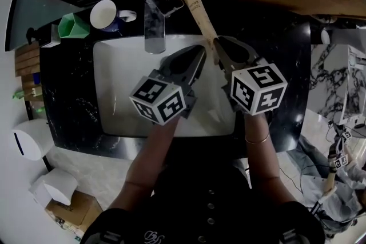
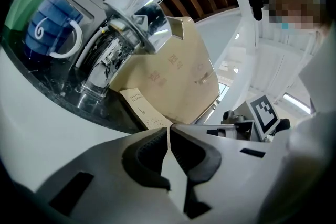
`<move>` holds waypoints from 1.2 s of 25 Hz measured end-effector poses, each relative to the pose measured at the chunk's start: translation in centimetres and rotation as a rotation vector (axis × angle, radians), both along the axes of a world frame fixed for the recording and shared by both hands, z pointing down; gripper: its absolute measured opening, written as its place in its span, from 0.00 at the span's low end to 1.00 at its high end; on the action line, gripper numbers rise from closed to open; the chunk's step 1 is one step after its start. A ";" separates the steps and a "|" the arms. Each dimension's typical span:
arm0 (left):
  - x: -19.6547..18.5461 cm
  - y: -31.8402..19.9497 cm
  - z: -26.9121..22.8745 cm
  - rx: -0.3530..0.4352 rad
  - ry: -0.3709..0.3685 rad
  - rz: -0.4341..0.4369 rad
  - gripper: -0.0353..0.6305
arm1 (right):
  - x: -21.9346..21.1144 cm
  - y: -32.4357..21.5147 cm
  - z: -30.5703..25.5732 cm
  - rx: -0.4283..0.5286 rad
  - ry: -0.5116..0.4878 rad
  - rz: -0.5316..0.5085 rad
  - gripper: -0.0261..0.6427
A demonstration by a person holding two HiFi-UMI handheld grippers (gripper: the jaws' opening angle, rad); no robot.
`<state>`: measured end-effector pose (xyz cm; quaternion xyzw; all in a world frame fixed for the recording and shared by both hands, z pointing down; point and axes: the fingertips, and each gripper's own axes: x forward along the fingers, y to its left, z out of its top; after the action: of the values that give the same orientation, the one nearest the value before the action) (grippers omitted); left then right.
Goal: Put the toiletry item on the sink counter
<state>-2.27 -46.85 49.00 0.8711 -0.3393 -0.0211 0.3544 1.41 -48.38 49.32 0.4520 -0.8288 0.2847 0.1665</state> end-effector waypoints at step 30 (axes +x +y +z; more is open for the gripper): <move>1.0 1.2 -1.6 0.024 -0.001 0.036 0.09 | 1.1 0.5 -1.8 0.075 0.118 0.065 0.28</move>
<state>-1.27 -45.68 47.43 0.8814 -0.3234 -0.0182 0.3440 2.47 -47.84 47.55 0.5006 -0.8125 0.2315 0.1889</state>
